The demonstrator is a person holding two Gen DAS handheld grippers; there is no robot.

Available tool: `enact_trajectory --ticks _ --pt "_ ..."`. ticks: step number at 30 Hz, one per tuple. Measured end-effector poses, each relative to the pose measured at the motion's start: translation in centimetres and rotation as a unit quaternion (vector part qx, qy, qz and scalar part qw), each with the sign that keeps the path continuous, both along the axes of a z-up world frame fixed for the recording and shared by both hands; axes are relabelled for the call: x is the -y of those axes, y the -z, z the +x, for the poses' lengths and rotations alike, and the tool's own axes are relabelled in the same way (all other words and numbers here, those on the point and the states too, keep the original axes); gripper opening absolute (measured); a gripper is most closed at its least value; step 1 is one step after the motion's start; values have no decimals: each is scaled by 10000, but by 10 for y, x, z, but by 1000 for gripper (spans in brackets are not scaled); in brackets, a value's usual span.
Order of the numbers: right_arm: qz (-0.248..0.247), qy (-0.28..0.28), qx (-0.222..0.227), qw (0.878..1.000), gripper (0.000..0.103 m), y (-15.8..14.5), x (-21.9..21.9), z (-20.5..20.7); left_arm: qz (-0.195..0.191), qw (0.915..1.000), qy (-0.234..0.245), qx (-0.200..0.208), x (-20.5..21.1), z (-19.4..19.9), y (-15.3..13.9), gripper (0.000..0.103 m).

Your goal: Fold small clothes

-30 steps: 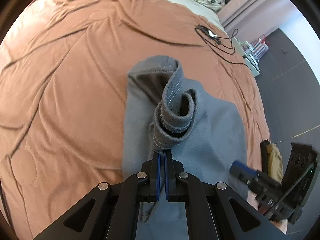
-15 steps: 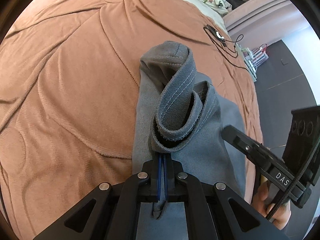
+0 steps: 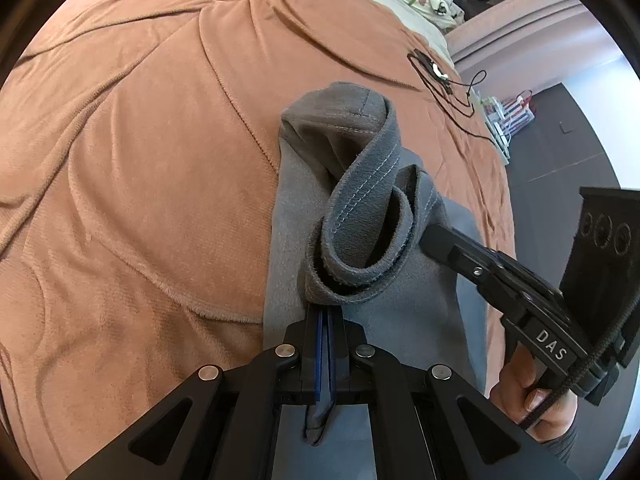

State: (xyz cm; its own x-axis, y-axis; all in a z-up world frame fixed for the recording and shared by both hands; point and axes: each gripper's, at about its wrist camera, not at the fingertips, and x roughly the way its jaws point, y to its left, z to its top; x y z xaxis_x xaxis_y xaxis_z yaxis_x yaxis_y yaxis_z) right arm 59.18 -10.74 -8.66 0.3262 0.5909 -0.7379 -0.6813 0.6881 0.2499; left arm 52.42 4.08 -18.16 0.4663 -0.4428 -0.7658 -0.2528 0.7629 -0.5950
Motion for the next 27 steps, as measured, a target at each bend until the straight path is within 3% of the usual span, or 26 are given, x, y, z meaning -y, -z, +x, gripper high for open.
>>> enact_trajectory --ticks 12,22,27 --pt "-53 227 654 9976 0 -29 19 -28 41 9993 69 356 -2 -1 -35 2" --pt "-64 1373 899 9864 0 -68 77 -21 128 9994 57 324 -20 -12 -37 2" --pt "-198 1882 860 9782 0 -73 93 -18 180 9995 96 224 -23 -15 -33 2"
